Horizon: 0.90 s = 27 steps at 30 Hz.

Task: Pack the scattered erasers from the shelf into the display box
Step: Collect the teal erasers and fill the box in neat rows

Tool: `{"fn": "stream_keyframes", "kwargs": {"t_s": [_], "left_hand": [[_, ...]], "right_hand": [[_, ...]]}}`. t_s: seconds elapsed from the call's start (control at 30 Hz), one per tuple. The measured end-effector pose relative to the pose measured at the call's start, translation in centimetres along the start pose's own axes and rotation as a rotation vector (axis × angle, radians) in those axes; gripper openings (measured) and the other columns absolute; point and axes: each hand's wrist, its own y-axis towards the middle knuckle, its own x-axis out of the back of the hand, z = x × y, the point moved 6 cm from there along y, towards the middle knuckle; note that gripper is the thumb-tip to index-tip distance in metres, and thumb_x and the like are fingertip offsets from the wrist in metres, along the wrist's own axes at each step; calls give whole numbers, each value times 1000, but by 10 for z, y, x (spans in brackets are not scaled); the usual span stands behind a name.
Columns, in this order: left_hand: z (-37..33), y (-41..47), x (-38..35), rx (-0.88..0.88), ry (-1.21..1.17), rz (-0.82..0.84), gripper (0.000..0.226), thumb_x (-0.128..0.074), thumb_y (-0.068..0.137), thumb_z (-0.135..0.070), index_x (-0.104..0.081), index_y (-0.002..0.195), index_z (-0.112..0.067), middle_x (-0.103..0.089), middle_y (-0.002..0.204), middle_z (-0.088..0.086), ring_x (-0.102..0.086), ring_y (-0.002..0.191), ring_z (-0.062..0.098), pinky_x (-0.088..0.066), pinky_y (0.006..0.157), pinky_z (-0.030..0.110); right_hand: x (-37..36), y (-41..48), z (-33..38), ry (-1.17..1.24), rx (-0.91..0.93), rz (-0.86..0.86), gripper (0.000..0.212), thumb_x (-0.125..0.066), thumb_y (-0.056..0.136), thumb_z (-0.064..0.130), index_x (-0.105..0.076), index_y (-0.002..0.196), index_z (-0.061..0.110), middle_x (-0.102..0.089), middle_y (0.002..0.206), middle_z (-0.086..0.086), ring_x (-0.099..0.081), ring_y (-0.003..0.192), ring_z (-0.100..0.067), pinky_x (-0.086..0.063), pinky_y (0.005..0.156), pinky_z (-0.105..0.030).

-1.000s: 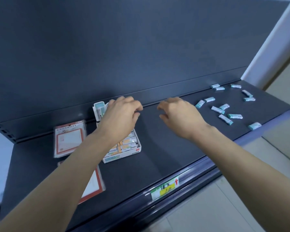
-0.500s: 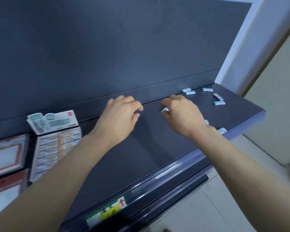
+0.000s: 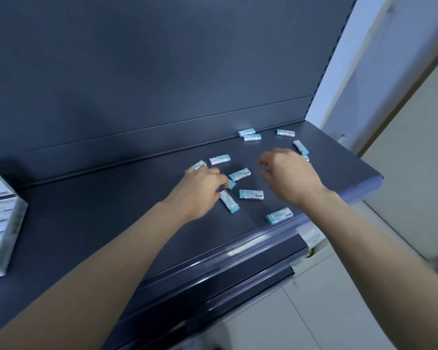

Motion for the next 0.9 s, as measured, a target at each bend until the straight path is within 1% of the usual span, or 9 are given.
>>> {"fn": "stream_keyframes", "kwargs": {"t_s": [0.17, 0.23, 0.3, 0.37, 0.43, 0.53, 0.67, 0.8, 0.9], "left_hand": [[-1, 17, -32, -35, 23, 175, 36, -53, 89, -11, -55, 123, -19, -53, 129, -2, -43, 119, 20, -34, 100, 36], [0, 21, -41, -34, 4, 237, 41, -57, 87, -10, -54, 127, -20, -51, 133, -3, -40, 125, 19, -31, 102, 36], [3, 26, -48, -20, -33, 273, 42, -61, 85, -12, -55, 126, -20, -52, 131, -2, -40, 125, 19, -31, 101, 36], [7, 30, -51, -14, -44, 274, 36, -64, 83, -17, -59, 119, -19, -56, 122, -1, -43, 120, 21, -35, 99, 38], [10, 32, -52, 9, -51, 267, 27, -66, 82, -22, -62, 108, -18, -58, 110, -1, -45, 112, 21, -37, 94, 37], [14, 31, -52, 49, -77, 255, 20, -67, 81, -25, -62, 98, -16, -48, 93, -5, -46, 102, 20, -35, 85, 32], [23, 25, -47, 118, -118, 212, 20, -68, 80, -26, -62, 97, -17, -48, 93, -8, -52, 96, 20, -44, 82, 35], [28, 19, -38, 149, -146, 147, 17, -67, 81, -25, -60, 93, -18, -46, 89, -10, -51, 88, 17, -44, 78, 34], [29, 17, -30, 152, -146, 110, 16, -67, 80, -26, -60, 92, -18, -47, 88, -9, -52, 88, 18, -46, 80, 36]], "right_hand": [[-20, 9, -13, 23, 28, 72, 21, -46, 92, 8, -61, 107, 11, -59, 107, -13, -54, 103, -35, -39, 68, -31], [-27, 12, -16, 33, 33, 108, 21, -48, 91, 8, -61, 107, 10, -60, 108, -12, -55, 103, -35, -45, 73, -34], [-34, 15, -18, 34, 43, 144, 24, -50, 91, 9, -62, 112, 11, -61, 113, -12, -56, 105, -35, -50, 81, -37], [-43, 18, -18, 30, 54, 192, 28, -51, 91, 11, -61, 117, 14, -61, 118, -12, -56, 107, -35, -51, 85, -38], [-53, 21, -16, 29, 69, 254, 30, -52, 91, 13, -60, 120, 18, -61, 121, -11, -57, 110, -35, -49, 86, -37], [-68, 23, -13, 15, 92, 350, 29, -56, 91, 19, -59, 119, 19, -61, 122, -11, -57, 110, -34, -49, 88, -37], [-78, 25, -11, -18, 104, 402, 28, -58, 90, 22, -59, 117, 15, -60, 121, -12, -58, 108, -35, -48, 85, -37], [-81, 28, -8, -37, 118, 392, 28, -59, 89, 17, -60, 117, 15, -61, 120, -12, -58, 108, -35, -48, 85, -36], [-80, 29, -5, -56, 123, 392, 29, -58, 89, 16, -60, 118, 16, -60, 121, -12, -58, 108, -35, -47, 85, -35]]}}
